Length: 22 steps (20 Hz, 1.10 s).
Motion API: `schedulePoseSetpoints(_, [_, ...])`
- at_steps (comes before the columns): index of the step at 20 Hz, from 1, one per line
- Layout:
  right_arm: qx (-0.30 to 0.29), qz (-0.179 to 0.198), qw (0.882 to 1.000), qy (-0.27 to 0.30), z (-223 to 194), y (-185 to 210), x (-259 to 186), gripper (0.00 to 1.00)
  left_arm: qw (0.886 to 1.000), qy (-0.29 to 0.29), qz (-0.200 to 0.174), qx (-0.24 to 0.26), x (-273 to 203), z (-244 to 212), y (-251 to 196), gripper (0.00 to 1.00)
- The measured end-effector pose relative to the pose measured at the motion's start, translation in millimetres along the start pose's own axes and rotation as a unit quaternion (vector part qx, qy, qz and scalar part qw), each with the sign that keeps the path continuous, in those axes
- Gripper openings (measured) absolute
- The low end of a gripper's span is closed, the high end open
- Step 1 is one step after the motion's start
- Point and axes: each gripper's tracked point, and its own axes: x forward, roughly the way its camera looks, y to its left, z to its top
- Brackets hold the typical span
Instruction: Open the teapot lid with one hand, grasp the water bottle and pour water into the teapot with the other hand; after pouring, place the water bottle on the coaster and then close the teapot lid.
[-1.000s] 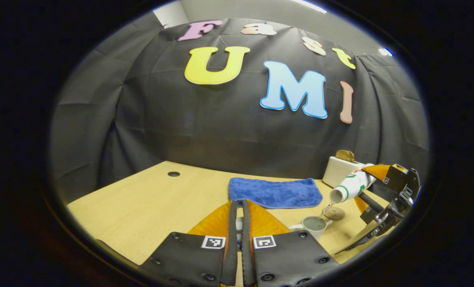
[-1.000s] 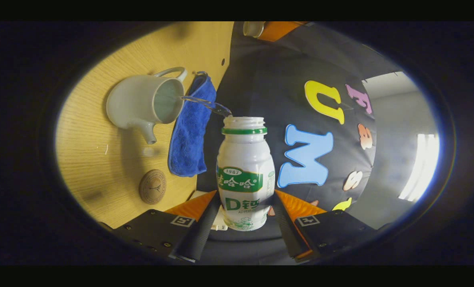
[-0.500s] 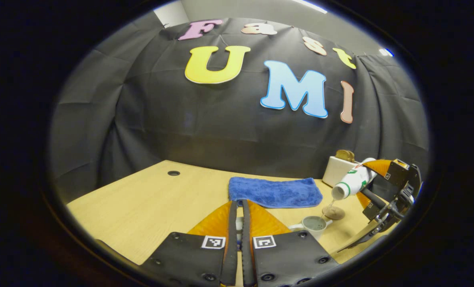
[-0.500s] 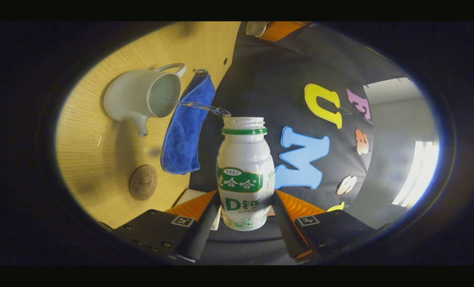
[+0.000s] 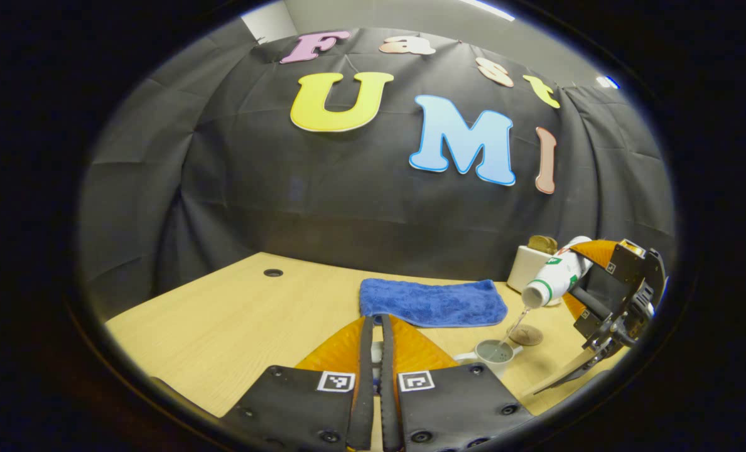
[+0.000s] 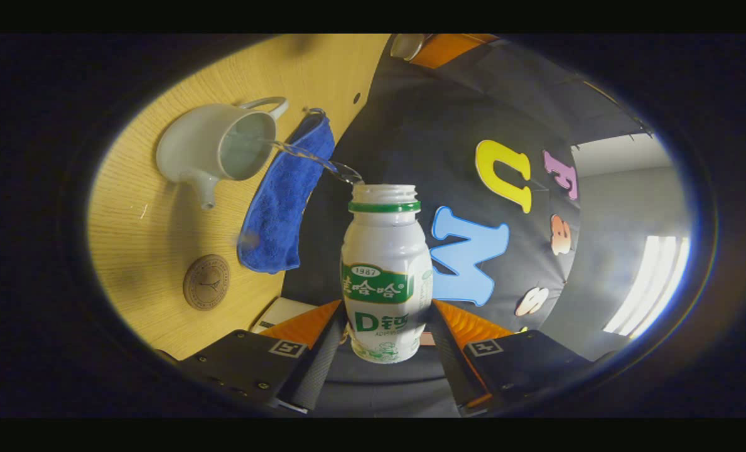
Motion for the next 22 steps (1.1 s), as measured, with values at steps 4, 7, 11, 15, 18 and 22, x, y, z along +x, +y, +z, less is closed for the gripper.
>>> schedulePoseSetpoints(4, [-0.008,-0.004,1.0,-0.005,0.3,-2.9,1.2,0.77,1.0,0.001,0.001,0.0,-0.3,-0.4,-0.1,0.11])
schedulePoseSetpoints(7, [-0.017,-0.008,1.0,-0.008,0.9,-6.9,3.0,0.77,1.0,0.001,0.002,0.0,-0.1,-1.2,0.3,0.15])
schedulePoseSetpoints(11, [-0.027,-0.012,0.999,-0.011,1.3,-10.0,4.9,0.77,1.0,0.003,0.002,0.0,-0.2,-1.7,0.1,0.15])
schedulePoseSetpoints(15, [-0.04,-0.016,0.999,-0.016,2.4,-14.8,6.5,0.77,1.0,0.005,0.002,0.0,0.0,-2.0,0.2,0.15])
schedulePoseSetpoints(18, [-0.051,-0.021,0.998,-0.022,4.1,-20.0,7.9,0.77,1.0,0.006,0.002,0.0,-0.3,-1.4,0.2,0.15])
schedulePoseSetpoints(22, [-0.062,-0.028,0.997,-0.032,9.3,-27.4,8.3,0.77,1.0,0.007,0.002,0.001,-0.3,-1.3,0.3,0.15])
